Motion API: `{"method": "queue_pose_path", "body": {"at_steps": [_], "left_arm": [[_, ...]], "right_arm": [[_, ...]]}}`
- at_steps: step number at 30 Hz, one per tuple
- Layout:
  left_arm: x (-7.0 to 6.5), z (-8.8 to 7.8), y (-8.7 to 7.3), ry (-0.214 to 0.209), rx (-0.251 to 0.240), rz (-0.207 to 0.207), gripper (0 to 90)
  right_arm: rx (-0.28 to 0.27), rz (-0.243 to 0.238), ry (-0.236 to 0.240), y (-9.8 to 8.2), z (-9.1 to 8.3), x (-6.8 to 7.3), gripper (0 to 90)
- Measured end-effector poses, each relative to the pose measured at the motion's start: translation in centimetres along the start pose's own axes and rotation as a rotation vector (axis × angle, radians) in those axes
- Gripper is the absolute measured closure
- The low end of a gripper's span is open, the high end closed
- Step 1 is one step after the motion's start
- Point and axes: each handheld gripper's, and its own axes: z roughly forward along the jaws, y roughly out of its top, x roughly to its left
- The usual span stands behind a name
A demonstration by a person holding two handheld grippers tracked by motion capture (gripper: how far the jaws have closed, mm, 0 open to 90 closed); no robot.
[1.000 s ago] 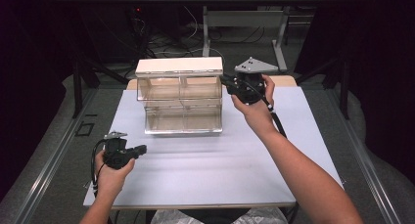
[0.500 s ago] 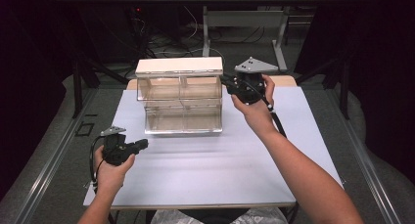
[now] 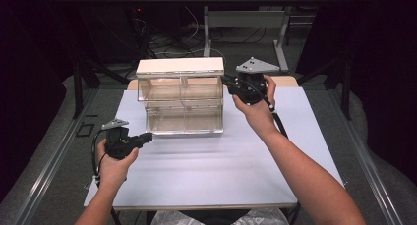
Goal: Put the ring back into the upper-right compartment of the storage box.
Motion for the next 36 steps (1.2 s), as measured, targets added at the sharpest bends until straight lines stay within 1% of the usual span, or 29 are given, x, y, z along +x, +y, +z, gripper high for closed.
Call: {"method": "queue_pose_path", "body": {"at_steps": [1,3,4,6,7,11,12,13,14,15,18,25,26,27,29,31,32,33,36], "left_arm": [[-0.1,0.0,0.2,0.0,-0.009,0.003,87.7],[-0.4,-0.1,0.8,-0.007,-0.005,0.014,87.7],[-0.5,-0.1,1.0,-0.003,-0.016,0.016,87.7],[-0.8,-0.3,1.5,-0.013,-0.016,0.025,87.7],[-0.9,-0.3,1.7,-0.012,-0.024,0.028,87.7],[-1.3,-0.4,2.7,-0.024,-0.027,0.038,87.7],[-1.4,-0.4,2.9,-0.025,-0.034,0.042,87.7],[-1.5,-0.4,3.1,-0.029,-0.029,0.045,87.7],[-1.7,-0.3,3.3,-0.029,-0.041,0.044,87.7],[-1.8,-0.3,3.6,-0.033,-0.037,0.05,87.7],[-2.3,-0.2,4.3,-0.036,-0.043,0.057,87.7],[-3.3,0.2,6.2,-0.042,-0.059,0.09,87.7],[-3.4,0.3,6.4,-0.045,-0.061,0.089,87.7],[-3.4,0.3,6.7,-0.045,-0.057,0.103,87.7],[-3.6,0.5,7.1,-0.051,-0.071,0.097,87.6],[-3.7,0.6,7.5,-0.051,-0.07,0.096,87.7],[-3.8,0.8,7.7,-0.058,-0.084,0.087,87.6],[-3.9,0.8,7.9,-0.059,-0.077,0.084,87.6],[-4.1,1.0,8.4,-0.064,-0.084,0.092,87.6]], "right_arm": [[0.003,0.0,0.0,0.0,0.0,0.0,79.4],[0.003,-0.003,0.004,0.1,0.0,-0.1,79.5],[0.003,-0.002,0.004,0.1,0.0,-0.1,79.5],[0.002,-0.002,0.004,0.1,0.0,-0.1,79.5],[0.002,-0.002,0.004,0.1,0.0,-0.1,79.5],[0.001,-0.002,0.003,0.1,0.0,-0.1,79.5],[0.001,-0.003,0.004,0.1,0.0,-0.1,79.5],[0.001,-0.003,0.004,0.1,0.0,-0.1,79.4],[0.001,-0.003,0.004,0.1,0.0,-0.1,79.5],[0.001,-0.002,0.004,0.1,0.0,-0.1,79.5],[0.0,-0.002,0.004,0.1,0.0,-0.1,79.5],[-0.001,-0.001,0.002,0.1,0.0,-0.1,79.4],[-0.001,-0.001,0.002,0.1,0.0,-0.1,79.4],[-0.001,-0.001,0.003,0.1,0.0,-0.1,79.5],[-0.001,-0.001,0.002,0.1,0.0,-0.1,79.4],[-0.001,0.0,0.001,0.1,0.0,0.0,79.4],[-0.001,0.0,0.002,0.1,0.0,-0.1,79.4],[-0.001,0.001,0.003,0.1,0.0,-0.1,79.4],[-0.001,0.0,0.002,0.1,0.0,-0.1,79.4]]}}
